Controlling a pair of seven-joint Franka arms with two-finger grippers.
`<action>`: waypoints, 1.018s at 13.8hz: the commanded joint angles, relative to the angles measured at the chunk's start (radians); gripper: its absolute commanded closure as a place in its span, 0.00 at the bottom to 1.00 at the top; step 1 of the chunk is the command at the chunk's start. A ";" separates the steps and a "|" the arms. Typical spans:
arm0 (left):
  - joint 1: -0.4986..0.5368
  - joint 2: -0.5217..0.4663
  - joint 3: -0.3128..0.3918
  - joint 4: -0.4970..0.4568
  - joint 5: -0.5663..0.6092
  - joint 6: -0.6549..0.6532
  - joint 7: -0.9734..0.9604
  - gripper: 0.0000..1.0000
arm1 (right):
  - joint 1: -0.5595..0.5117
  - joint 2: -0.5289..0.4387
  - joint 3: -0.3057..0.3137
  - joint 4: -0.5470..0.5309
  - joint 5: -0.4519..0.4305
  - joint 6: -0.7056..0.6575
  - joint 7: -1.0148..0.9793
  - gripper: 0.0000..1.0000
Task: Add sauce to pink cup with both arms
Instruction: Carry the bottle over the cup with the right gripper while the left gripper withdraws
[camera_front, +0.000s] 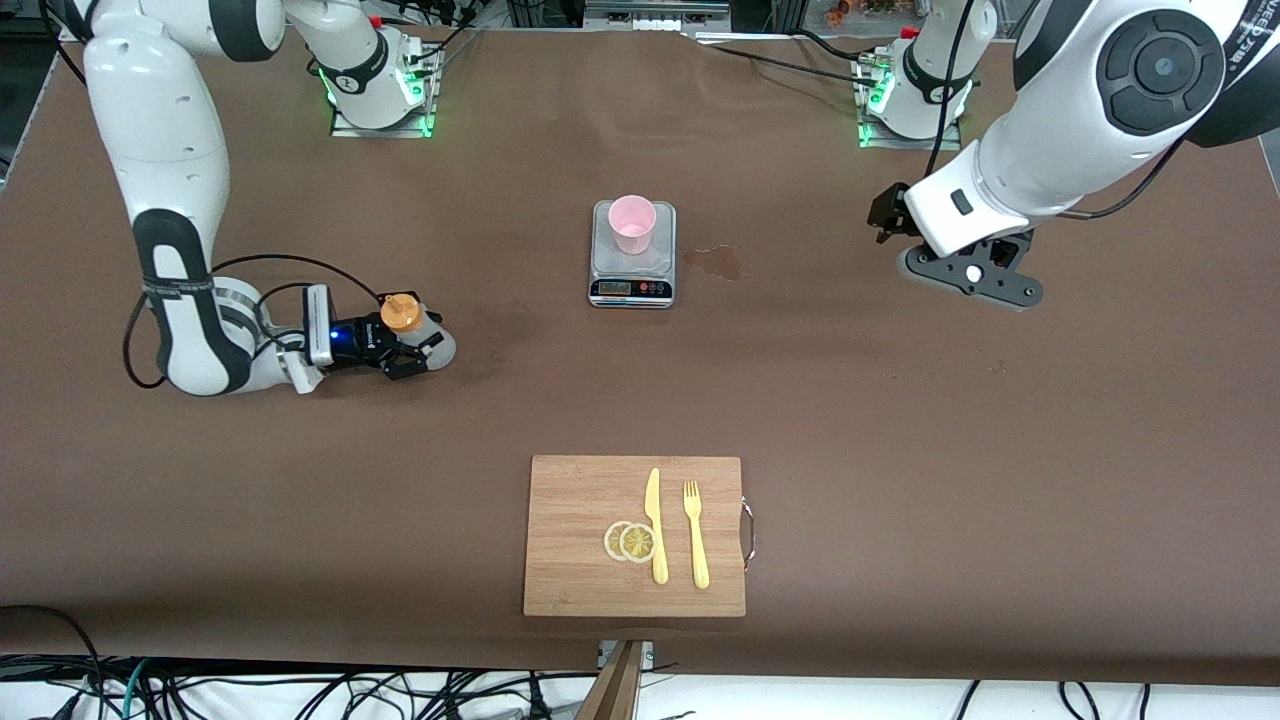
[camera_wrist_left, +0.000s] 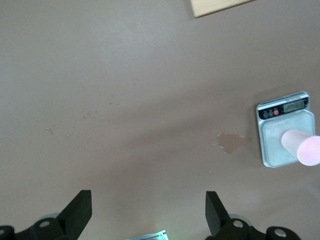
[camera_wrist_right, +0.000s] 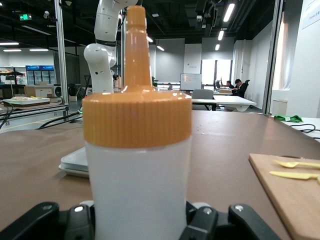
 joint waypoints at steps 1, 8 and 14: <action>-0.082 -0.051 0.179 -0.063 -0.039 0.086 0.042 0.00 | 0.013 -0.130 -0.006 -0.018 -0.069 0.059 0.116 1.00; -0.132 -0.164 0.391 -0.176 -0.050 0.275 0.111 0.00 | 0.126 -0.302 -0.034 -0.015 -0.283 0.271 0.367 1.00; -0.132 -0.267 0.394 -0.273 -0.054 0.292 0.131 0.00 | 0.331 -0.454 -0.075 -0.027 -0.547 0.437 0.749 1.00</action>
